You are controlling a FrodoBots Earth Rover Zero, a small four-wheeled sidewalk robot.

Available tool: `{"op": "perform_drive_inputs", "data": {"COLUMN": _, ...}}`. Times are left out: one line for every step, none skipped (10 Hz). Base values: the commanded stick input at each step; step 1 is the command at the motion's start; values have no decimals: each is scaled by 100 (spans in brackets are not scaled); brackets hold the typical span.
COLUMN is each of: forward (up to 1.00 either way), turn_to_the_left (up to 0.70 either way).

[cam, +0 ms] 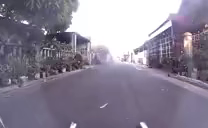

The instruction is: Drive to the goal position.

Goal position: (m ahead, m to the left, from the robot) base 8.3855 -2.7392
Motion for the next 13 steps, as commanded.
{"op": "perform_drive_inputs", "data": {"forward": 70, "turn_to_the_left": 0}}
{"op": "perform_drive_inputs", "data": {"forward": 70, "turn_to_the_left": 0}}
{"op": "perform_drive_inputs", "data": {"forward": 70, "turn_to_the_left": 0}}
{"op": "perform_drive_inputs", "data": {"forward": 70, "turn_to_the_left": 0}}
{"op": "perform_drive_inputs", "data": {"forward": 70, "turn_to_the_left": 0}}
{"op": "perform_drive_inputs", "data": {"forward": 70, "turn_to_the_left": 0}}
{"op": "perform_drive_inputs", "data": {"forward": 70, "turn_to_the_left": 0}}
{"op": "perform_drive_inputs", "data": {"forward": 70, "turn_to_the_left": 0}}
{"op": "perform_drive_inputs", "data": {"forward": 70, "turn_to_the_left": 0}}
{"op": "perform_drive_inputs", "data": {"forward": 70, "turn_to_the_left": 0}}
{"op": "perform_drive_inputs", "data": {"forward": 70, "turn_to_the_left": 0}}
{"op": "perform_drive_inputs", "data": {"forward": 70, "turn_to_the_left": 0}}
{"op": "perform_drive_inputs", "data": {"forward": 70, "turn_to_the_left": 0}}
